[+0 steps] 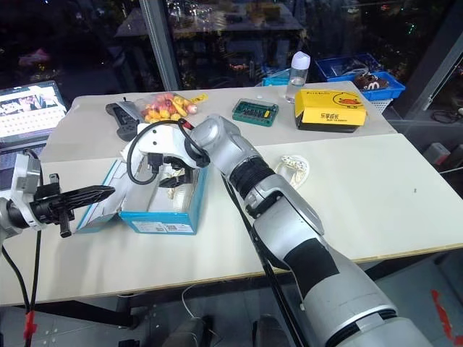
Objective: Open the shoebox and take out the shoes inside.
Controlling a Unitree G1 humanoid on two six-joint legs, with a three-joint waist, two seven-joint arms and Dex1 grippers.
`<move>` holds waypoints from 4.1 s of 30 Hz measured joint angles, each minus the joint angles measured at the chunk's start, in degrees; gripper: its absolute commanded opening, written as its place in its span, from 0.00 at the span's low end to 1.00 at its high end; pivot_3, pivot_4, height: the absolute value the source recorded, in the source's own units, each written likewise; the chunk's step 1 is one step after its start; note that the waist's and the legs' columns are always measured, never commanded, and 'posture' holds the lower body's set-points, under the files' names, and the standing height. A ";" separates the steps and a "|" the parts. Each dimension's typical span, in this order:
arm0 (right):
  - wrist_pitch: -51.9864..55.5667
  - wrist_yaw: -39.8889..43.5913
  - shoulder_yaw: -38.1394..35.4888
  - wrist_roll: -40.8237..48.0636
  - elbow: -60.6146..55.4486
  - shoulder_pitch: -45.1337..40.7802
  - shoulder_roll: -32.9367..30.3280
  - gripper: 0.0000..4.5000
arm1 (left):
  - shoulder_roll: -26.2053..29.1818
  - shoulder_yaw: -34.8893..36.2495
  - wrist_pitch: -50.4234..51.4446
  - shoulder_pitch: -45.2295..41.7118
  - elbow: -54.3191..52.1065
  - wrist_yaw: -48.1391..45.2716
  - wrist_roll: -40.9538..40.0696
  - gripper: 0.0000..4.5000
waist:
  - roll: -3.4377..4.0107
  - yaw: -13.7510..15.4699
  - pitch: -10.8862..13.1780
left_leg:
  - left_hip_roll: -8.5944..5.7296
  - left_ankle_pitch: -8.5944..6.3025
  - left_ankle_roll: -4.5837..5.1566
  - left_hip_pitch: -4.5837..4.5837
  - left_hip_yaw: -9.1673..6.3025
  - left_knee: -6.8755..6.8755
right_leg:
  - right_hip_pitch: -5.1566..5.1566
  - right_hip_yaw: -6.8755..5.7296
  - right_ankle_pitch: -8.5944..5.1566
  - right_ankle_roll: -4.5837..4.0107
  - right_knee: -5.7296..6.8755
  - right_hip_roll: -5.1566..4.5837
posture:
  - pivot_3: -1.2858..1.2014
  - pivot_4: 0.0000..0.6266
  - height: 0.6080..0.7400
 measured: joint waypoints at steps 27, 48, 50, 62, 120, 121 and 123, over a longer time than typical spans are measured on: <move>-4.64 -13.81 1.93 -13.16 7.29 2.08 2.75 1.00 | 1.15 3.88 3.73 5.67 -7.62 3.43 -2.86 0.00 | -0.12 1.58 -0.27 | 0.05 -0.07 -0.23 2.03 -0.26 -0.27 | 2.00 -0.19 -0.23 0.26 -0.71 0.01 | 0.52 0.24 0.95; -2.39 -5.07 -7.24 -8.70 10.27 -4.29 -2.44 1.00 | 1.14 3.77 3.72 5.27 -7.64 3.79 -2.90 0.00 | -0.27 -0.40 -0.35 | 0.05 -0.05 -0.19 0.40 -0.27 -0.84 | 0.24 -0.05 0.09 -0.22 -0.73 0.09 | 0.52 0.24 0.95; -2.39 -5.08 -7.20 -8.79 10.27 -4.43 -2.45 1.00 | 1.14 3.77 3.71 5.10 -7.64 3.88 -2.90 0.00 | -0.27 -0.42 -0.35 | 0.05 -0.06 -0.20 0.04 -0.22 -0.85 | -0.13 -0.01 0.09 -0.22 -0.70 0.08 | 0.52 0.24 0.95; -2.25 -4.42 -6.70 -10.27 9.18 -1.11 -2.72 1.00 | 1.13 3.65 3.67 4.94 -7.57 3.99 -2.84 0.00 | -0.27 -0.22 -0.34 | 0.02 -0.05 -0.20 0.16 -0.12 -0.69 | 0.06 0.06 0.09 -0.22 -0.73 0.08 | 0.52 0.24 0.95; 30.68 7.32 -25.43 9.76 -25.64 3.30 -30.55 0.03 | -0.01 0.92 1.38 4.04 -7.00 3.42 -2.76 0.00 | -0.28 0.05 -0.34 | 0.05 -0.16 -0.03 -0.14 0.19 -0.30 | -0.08 0.17 0.10 -0.21 -0.64 0.03 | 0.52 0.24 0.95; 34.84 7.95 -25.64 10.73 -30.97 6.14 -33.67 0.03 | 1.14 1.45 1.61 4.96 -7.58 2.71 -2.80 0.00 | -0.27 -0.03 -0.34 | 0.10 -0.20 0.04 -0.29 0.21 -0.22 | -0.16 0.18 0.10 -0.21 -0.63 0.04 | 0.52 0.24 0.95; 40.30 8.89 -26.29 11.78 -38.18 10.20 -38.90 0.03 | 2.95 3.66 2.28 5.93 -7.65 2.14 -2.91 0.00 | -0.22 -0.01 -0.31 | 0.12 -0.26 0.13 -0.33 0.28 -0.16 | -0.20 0.19 0.09 -0.20 -0.64 0.04 | 0.52 0.24 0.95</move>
